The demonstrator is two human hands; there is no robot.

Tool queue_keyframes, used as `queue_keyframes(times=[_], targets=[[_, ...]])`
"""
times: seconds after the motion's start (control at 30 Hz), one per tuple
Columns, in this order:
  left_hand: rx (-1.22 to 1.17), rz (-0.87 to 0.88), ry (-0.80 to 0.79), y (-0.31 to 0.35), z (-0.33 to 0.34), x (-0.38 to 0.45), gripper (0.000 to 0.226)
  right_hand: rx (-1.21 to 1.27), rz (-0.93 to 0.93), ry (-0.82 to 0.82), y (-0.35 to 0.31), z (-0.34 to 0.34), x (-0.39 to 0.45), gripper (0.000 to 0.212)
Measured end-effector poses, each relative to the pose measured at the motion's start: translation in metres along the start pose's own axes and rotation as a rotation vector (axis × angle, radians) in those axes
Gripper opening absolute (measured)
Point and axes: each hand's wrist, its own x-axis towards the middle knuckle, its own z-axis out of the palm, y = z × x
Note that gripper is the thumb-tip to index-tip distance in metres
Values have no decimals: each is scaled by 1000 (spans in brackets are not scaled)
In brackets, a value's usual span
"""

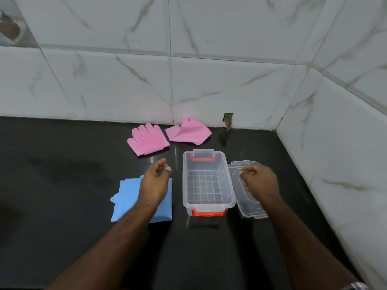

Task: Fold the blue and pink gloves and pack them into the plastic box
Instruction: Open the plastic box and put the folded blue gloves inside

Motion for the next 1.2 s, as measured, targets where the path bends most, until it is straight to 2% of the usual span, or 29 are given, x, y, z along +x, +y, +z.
queue_keyframes(times=[0.1, 0.2, 0.37, 0.5, 0.7, 0.8, 0.9, 1.03, 1.2], targets=[[-17, 20, 71, -4, -28, 7, 31, 228, -5, 47, -28, -12, -10, 11], [4, 20, 136, -10, -54, 12, 25, 365, -25, 21, -60, -11, -24, 11], [131, 12, 165, -25, -82, 17, 23, 454, -54, -151, -106, 16, -54, 9], [300, 20, 91, -34, -97, 16, 23, 496, -72, -325, -124, 48, -83, 10], [545, 99, -85, -41, -121, 24, 36, 298, -75, -493, -123, 110, -121, 20], [630, 118, -152, -46, -130, 29, 42, 69, -154, -432, -116, 131, -125, 30], [640, 129, -216, -52, -140, 33, 50, -46, -146, -372, -114, 144, -125, 43], [677, 147, -329, -55, -151, 34, 64, -205, -115, -371, -117, 155, -125, 57], [726, 133, -426, -59, -158, 35, 76, -249, -40, -355, -119, 167, -121, 67]])
